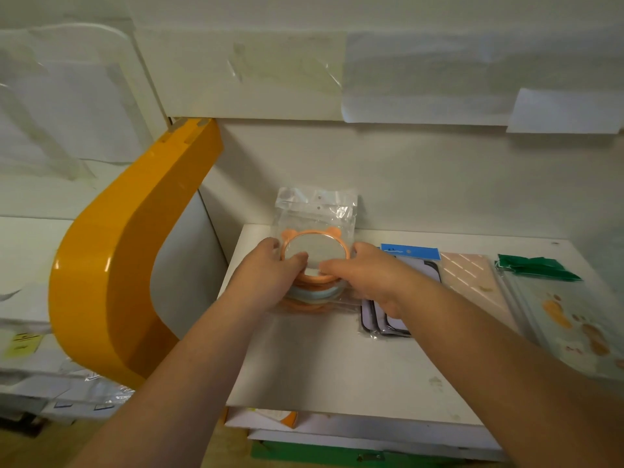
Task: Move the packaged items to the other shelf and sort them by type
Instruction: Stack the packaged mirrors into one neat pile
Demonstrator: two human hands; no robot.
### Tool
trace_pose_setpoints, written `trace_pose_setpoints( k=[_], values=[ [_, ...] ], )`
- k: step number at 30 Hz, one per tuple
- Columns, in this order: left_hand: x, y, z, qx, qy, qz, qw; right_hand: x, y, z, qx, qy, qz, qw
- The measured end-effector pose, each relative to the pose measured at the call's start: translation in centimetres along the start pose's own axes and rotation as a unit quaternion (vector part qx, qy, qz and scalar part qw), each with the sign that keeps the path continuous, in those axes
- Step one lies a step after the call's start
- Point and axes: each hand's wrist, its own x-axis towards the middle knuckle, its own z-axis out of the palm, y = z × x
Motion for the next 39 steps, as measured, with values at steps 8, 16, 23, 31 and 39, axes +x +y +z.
trace_pose_setpoints(
  k=[8,16,23,31,39],
  values=[
    [0.1,-0.1,0.0,-0.02,-0.012,-0.015,1.0,1.1,0.6,0.6,0.019,-0.05,-0.023,0.998],
    [0.2,-0.7,0.8,-0.124,-0.017,-0.012,0.992,1.9,1.2,0.5,0.099,-0.008,0.038,0.994],
    [0.6,-1.3,0.9,-0.196,-0.043,-0.044,0.979,2.1,1.4,0.7,0.114,-0.011,0.045,0.992],
    [0.4,-0.7,0.9,-0.157,-0.059,-0.024,0.986,2.1,1.6,0.1,0.1,-0.018,0.046,0.994],
    [0.2,-0.5,1.0,-0.113,-0.036,0.003,0.993,0.7,2.3,0.3,-0.08,-0.026,-0.043,0.996]
  ],
)
